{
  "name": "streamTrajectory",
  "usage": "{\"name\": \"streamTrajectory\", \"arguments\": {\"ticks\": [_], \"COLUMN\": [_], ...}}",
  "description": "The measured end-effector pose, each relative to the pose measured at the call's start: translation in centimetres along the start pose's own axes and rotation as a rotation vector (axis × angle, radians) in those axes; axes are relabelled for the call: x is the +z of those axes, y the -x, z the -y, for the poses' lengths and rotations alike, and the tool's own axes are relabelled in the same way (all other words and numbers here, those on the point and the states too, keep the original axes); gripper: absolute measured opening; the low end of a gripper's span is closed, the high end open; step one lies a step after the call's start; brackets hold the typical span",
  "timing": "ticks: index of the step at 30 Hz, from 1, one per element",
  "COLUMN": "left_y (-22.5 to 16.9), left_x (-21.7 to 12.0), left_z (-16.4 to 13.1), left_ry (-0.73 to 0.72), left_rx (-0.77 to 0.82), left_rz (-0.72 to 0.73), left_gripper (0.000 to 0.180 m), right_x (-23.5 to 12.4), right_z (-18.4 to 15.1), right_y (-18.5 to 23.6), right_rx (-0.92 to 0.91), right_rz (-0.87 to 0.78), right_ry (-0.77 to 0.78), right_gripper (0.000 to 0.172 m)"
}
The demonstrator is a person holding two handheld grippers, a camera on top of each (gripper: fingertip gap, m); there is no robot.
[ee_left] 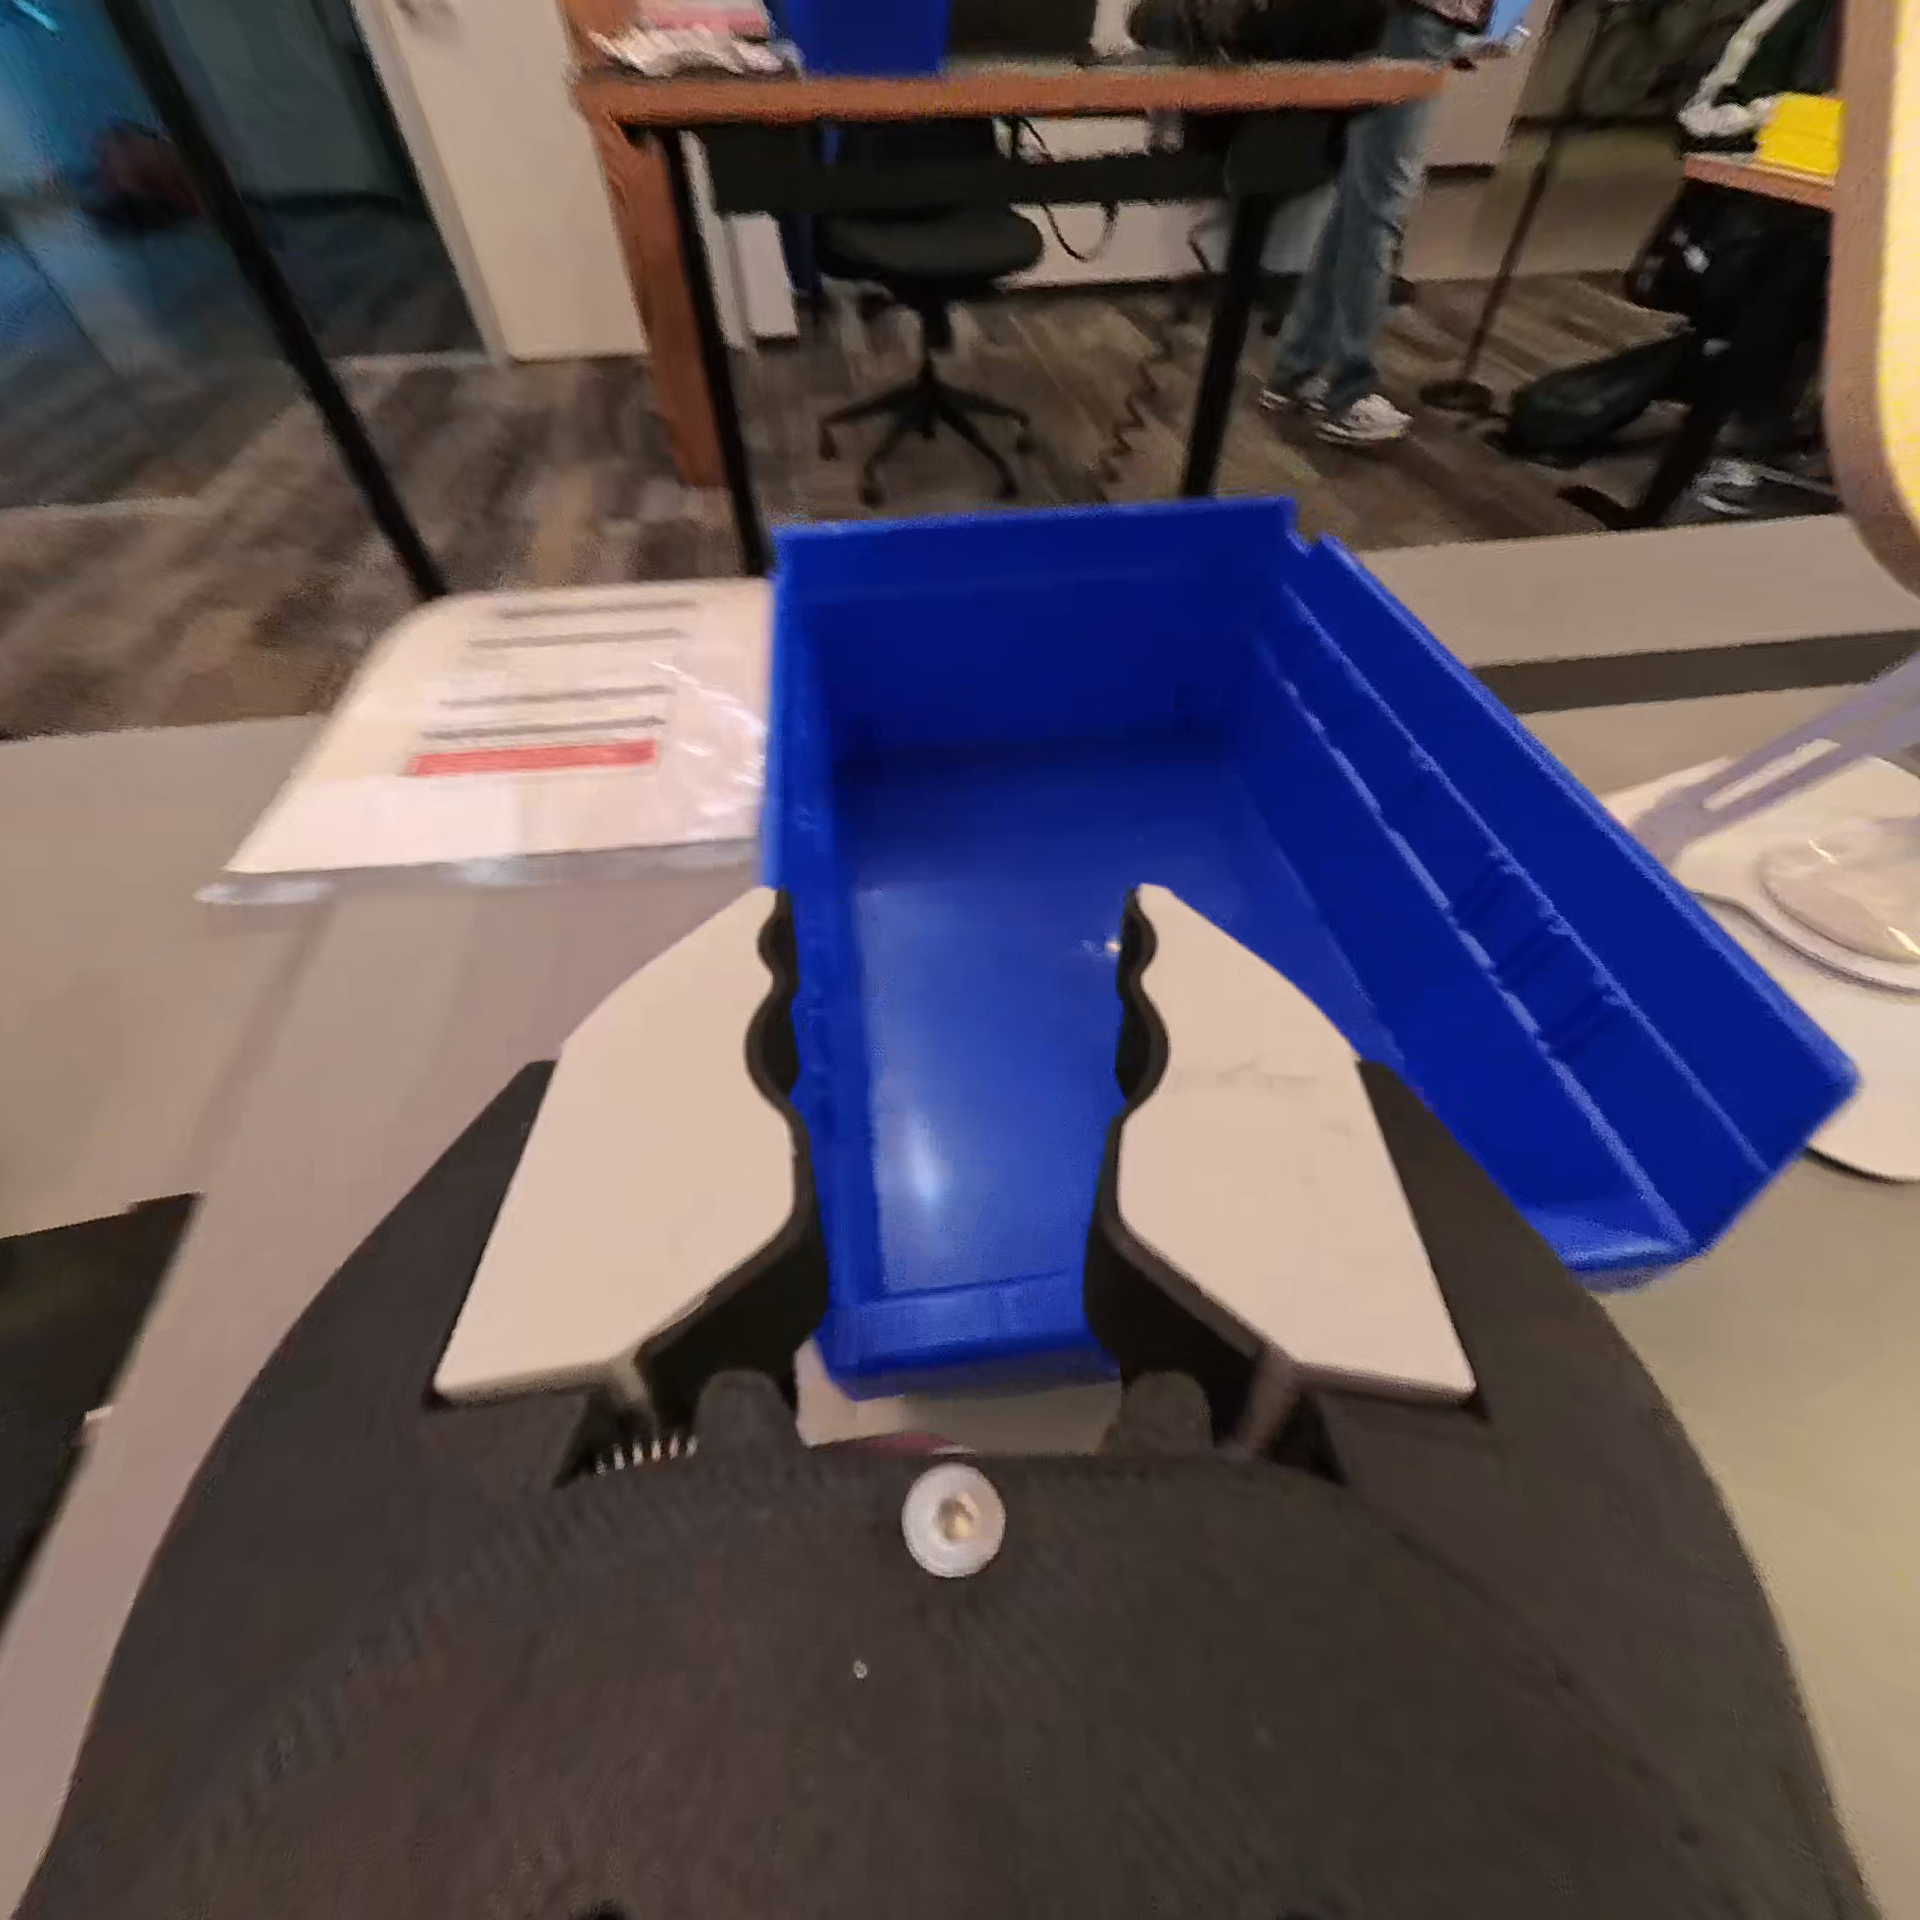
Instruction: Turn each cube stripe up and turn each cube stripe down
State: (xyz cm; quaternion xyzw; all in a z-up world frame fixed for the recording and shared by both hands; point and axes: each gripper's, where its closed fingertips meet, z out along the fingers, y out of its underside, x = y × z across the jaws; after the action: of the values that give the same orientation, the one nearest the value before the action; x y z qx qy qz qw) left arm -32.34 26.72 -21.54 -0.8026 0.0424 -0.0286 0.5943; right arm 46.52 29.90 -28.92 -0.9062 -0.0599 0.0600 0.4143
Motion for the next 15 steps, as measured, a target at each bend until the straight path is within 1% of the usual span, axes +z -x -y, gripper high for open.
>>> {"name": "streamTrajectory", "arguments": {"ticks": [3,8,10,12,15], "left_y": [2.7,3.7,3.8,3.6,3.2], "left_x": [-1.1,0.4,1.2,1.9,3.1], "left_z": [0.8,-2.2,-3.1,-3.9,-5.2], "left_ry": [-0.034,0.072,0.091,0.111,0.156], "left_rx": [0.001,0.009,-0.008,-0.025,-0.056], "left_rz": [0.112,0.120,0.119,0.097,0.068], "left_gripper": [0.074,0.076,0.073,0.067,0.048], "right_x": [0.4,0.6,0.4,0.4,0.5], "right_z": [0.0,0.2,0.5,0.5,0.6], "right_y": [0.1,-0.2,-0.5,-0.7,-0.6], "right_rx": [-0.010,-0.021,-0.036,-0.047,-0.036], "right_rz": [-0.015,-0.027,-0.055,-0.063,-0.047], "right_ry": [-0.008,-0.012,-0.031,-0.032,-0.041], "right_gripper": [0.039,0.036,0.035,0.035,0.033]}}
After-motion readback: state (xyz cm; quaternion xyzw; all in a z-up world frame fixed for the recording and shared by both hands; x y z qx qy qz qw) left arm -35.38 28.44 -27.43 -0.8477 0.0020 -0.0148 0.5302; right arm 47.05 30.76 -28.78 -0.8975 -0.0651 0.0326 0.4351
